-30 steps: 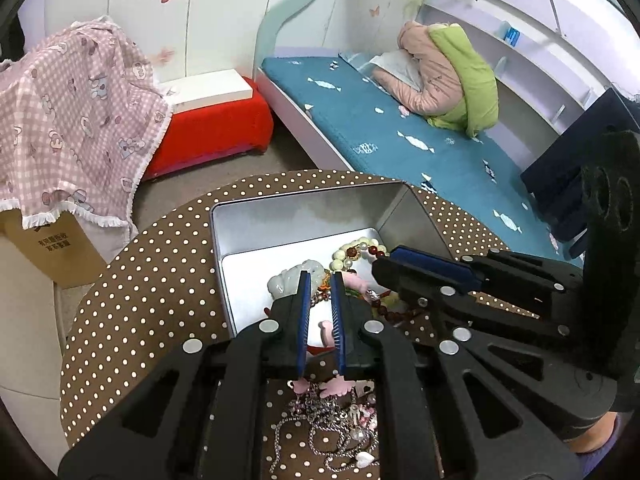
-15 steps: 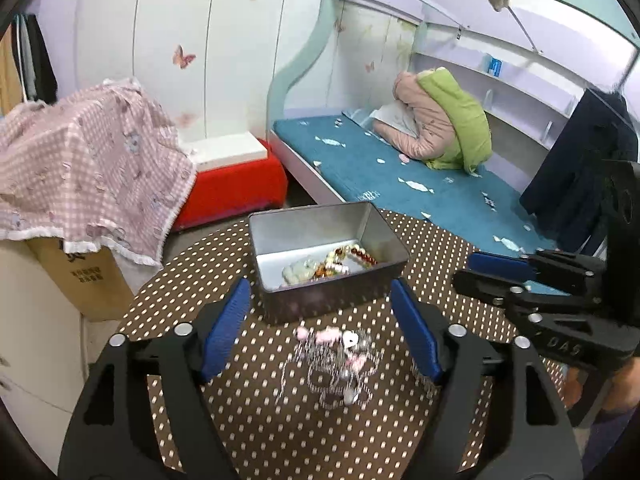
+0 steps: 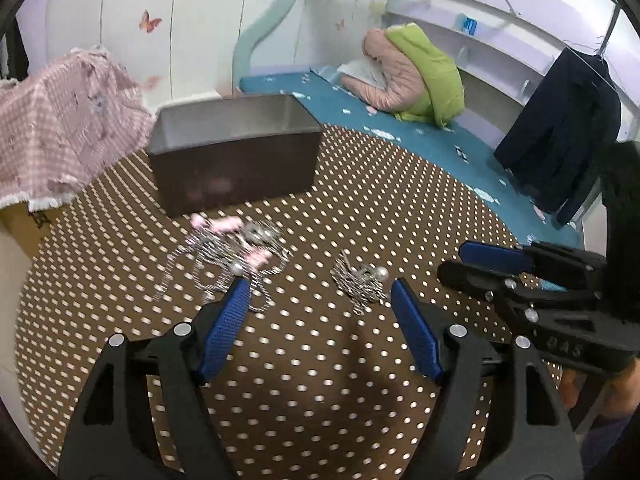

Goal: Organize jewelry
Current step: 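Return the left gripper to the pile and grasp a silver chain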

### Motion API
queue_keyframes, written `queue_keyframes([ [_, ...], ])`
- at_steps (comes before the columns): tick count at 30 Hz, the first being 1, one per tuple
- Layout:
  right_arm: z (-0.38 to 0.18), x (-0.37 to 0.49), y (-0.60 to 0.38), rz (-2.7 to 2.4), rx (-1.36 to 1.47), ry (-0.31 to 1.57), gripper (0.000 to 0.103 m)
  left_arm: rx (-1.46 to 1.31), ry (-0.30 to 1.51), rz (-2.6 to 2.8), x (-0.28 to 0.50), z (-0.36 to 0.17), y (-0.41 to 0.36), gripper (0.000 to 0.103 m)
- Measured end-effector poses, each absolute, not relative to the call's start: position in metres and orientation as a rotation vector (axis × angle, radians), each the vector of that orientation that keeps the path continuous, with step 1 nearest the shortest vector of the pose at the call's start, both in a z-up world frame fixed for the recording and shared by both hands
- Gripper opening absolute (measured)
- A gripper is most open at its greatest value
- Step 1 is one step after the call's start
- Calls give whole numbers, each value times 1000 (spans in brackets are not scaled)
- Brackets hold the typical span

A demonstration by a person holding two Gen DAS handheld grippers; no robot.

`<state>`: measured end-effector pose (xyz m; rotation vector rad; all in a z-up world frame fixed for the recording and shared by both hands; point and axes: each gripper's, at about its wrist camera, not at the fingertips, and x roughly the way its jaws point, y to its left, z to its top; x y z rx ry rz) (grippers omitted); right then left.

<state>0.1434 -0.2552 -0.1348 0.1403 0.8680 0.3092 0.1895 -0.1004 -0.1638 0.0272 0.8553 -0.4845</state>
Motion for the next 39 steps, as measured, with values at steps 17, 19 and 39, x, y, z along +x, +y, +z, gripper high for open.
queue_keyframes([
  [17,-152,138,-278,316,205,877,39,74,948,-535,212,-189,-146,16],
  [19,-152,138,-278,319,207,878,39,92,944,-541,211,-188,-147,13],
  [39,-152,148,-226,398,133,905,39,-113,836,-537,181,-127,-29,5],
])
